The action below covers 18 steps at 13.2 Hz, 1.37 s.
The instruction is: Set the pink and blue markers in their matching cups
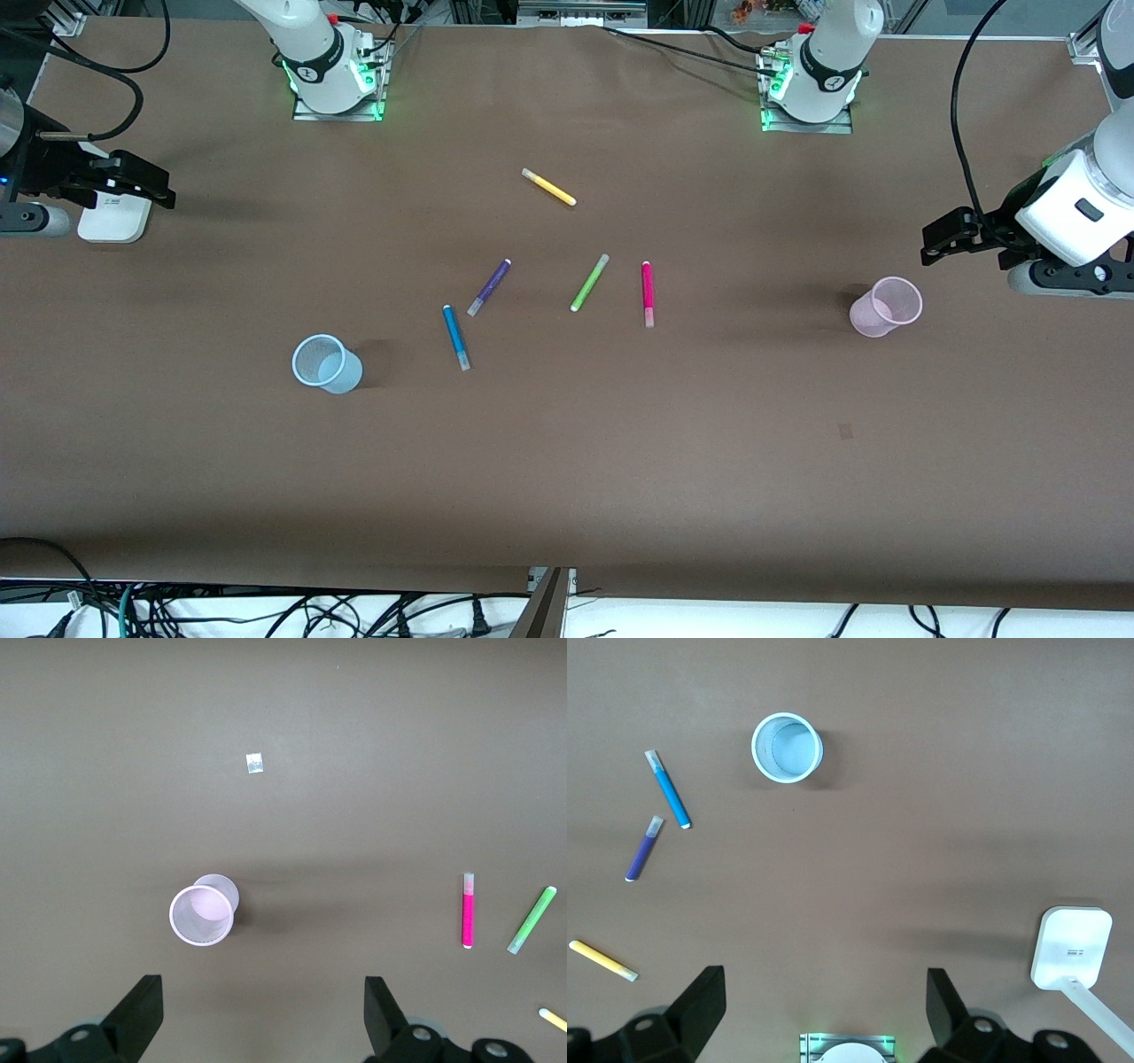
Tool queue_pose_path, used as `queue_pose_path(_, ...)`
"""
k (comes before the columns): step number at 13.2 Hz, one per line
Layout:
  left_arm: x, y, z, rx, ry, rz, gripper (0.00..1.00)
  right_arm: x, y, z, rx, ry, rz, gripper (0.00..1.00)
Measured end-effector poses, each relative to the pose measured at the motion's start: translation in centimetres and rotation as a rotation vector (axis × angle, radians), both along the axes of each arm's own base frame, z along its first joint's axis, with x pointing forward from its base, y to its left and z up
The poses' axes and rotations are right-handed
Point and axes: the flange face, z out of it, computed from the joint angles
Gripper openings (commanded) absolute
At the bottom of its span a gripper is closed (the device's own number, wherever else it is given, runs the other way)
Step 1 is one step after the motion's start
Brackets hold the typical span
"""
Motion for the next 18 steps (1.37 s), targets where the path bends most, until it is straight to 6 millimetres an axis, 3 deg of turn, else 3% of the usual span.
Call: queue_pose_path(18,0.34,0.04,-0.81,-0.002,0.016,-0.001,1.0,0.28,-0.07,-0.38,-0.001,0.006,-0.003,1.0)
